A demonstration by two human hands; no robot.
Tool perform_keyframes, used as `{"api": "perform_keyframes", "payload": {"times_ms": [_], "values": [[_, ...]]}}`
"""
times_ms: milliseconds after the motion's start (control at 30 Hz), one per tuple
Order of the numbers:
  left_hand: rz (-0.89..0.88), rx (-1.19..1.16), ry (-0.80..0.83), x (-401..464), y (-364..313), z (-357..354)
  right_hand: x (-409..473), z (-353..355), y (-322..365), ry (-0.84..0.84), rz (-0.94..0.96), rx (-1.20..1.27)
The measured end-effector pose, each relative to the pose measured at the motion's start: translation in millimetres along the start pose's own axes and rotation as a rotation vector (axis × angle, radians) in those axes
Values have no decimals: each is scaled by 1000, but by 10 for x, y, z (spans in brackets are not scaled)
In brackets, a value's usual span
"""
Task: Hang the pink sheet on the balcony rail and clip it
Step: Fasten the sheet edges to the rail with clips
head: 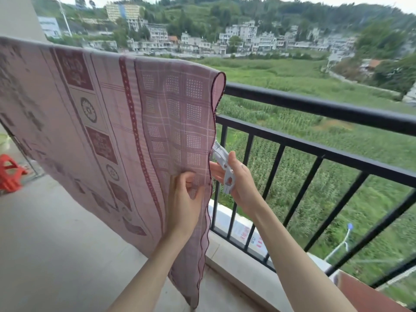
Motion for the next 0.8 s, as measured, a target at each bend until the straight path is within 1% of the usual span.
{"api": "perform_keyframes", "payload": {"times_ms": [133,267,333,600,733,800], "values": [[-4,38,-10,-79,66,-143,3,-15,-62,7,-30,-47],[-59,261,-63,-94,99,-269,76,-1,-60,4,-58,31],[-85,323,-80,-108,105,-310,113,21,-76,21,-85,61],[-89,253,-156,-122,191,-305,166,71,-172,32,-181,65],[-132,289,-176,-105,218,-340,168,76,-306,100,-211,130],[-123,293,-186,-106,207,-360,150,69,-356,133,-201,200]]}}
Point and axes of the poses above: each hand's wrist, its own x-axis towards the middle knuckle, its own z-axis out of the back of the hand, y = z × x, the point moved 2 cm from there along x, towards the middle knuckle, and after that the axes turned 2 degrees about -x, right-handed, at the moved point
